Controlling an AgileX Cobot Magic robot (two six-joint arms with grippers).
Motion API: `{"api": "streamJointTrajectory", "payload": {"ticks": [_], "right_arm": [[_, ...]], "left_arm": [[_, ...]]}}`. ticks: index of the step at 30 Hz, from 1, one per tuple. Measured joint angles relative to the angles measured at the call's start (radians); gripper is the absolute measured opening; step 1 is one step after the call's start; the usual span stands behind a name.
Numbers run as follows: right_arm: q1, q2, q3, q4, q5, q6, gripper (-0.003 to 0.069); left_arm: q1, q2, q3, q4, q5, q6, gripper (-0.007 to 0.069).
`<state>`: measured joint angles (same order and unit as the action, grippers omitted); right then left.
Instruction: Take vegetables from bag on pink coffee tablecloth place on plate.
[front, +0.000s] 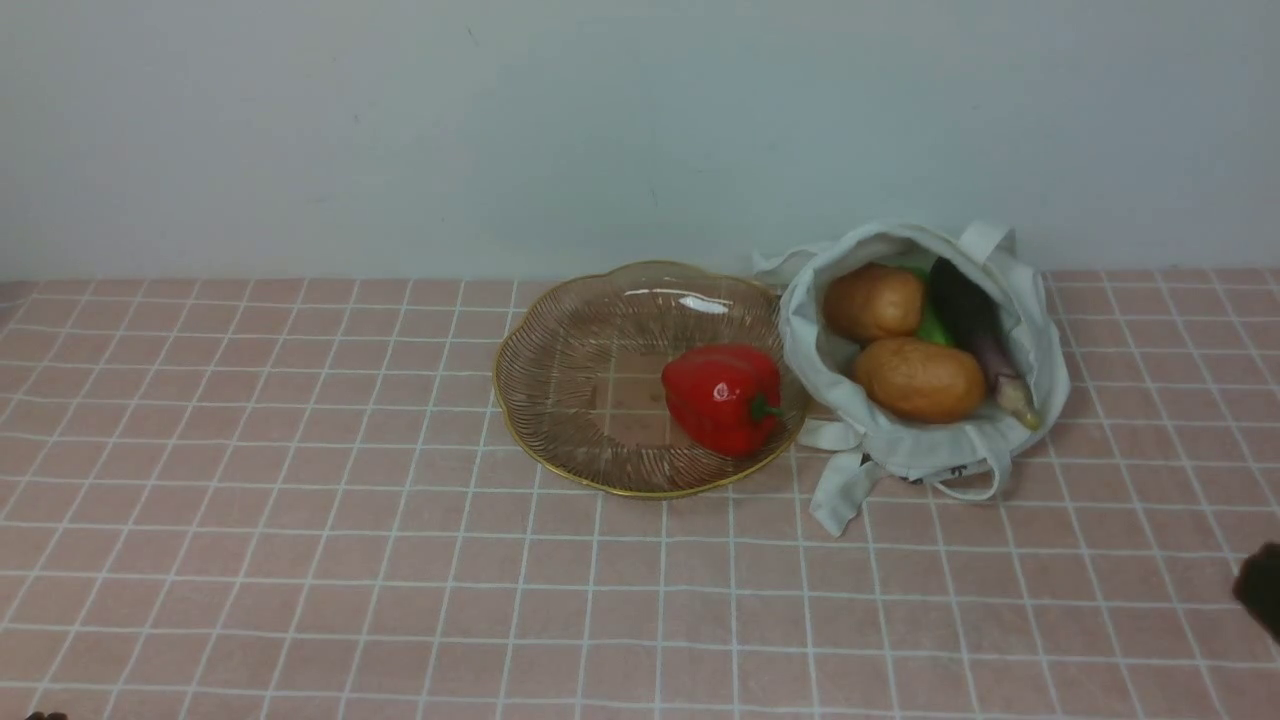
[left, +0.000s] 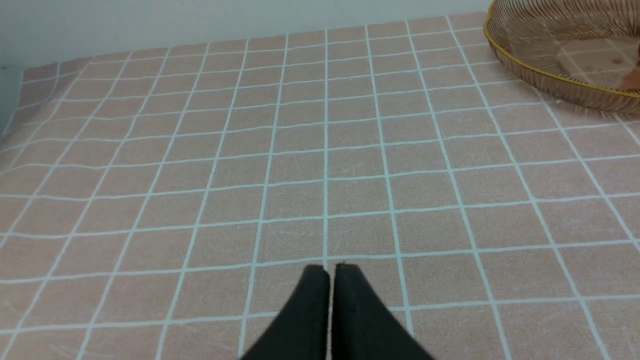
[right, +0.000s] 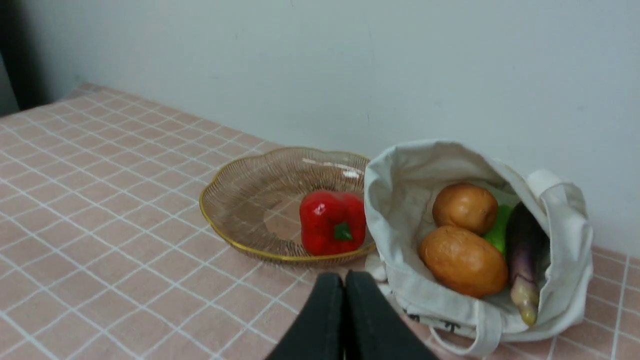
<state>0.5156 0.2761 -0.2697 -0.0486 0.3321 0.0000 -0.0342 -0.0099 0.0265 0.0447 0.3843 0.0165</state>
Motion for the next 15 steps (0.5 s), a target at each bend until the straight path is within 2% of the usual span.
{"api": "streamJointTrajectory", "payload": {"ticks": [7, 15], "right_arm": [[0.0, 0.0, 0.107, -0.003, 0.031, 0.0, -0.0015], [0.0, -0.002, 0.127, -0.003, 0.05, 0.0, -0.0015]], "left_arm": [[0.0, 0.0, 0.0, 0.0, 0.0, 0.0, -0.0004], [0.0, 0.0, 0.0, 0.0, 0.0, 0.0, -0.0004]]}}
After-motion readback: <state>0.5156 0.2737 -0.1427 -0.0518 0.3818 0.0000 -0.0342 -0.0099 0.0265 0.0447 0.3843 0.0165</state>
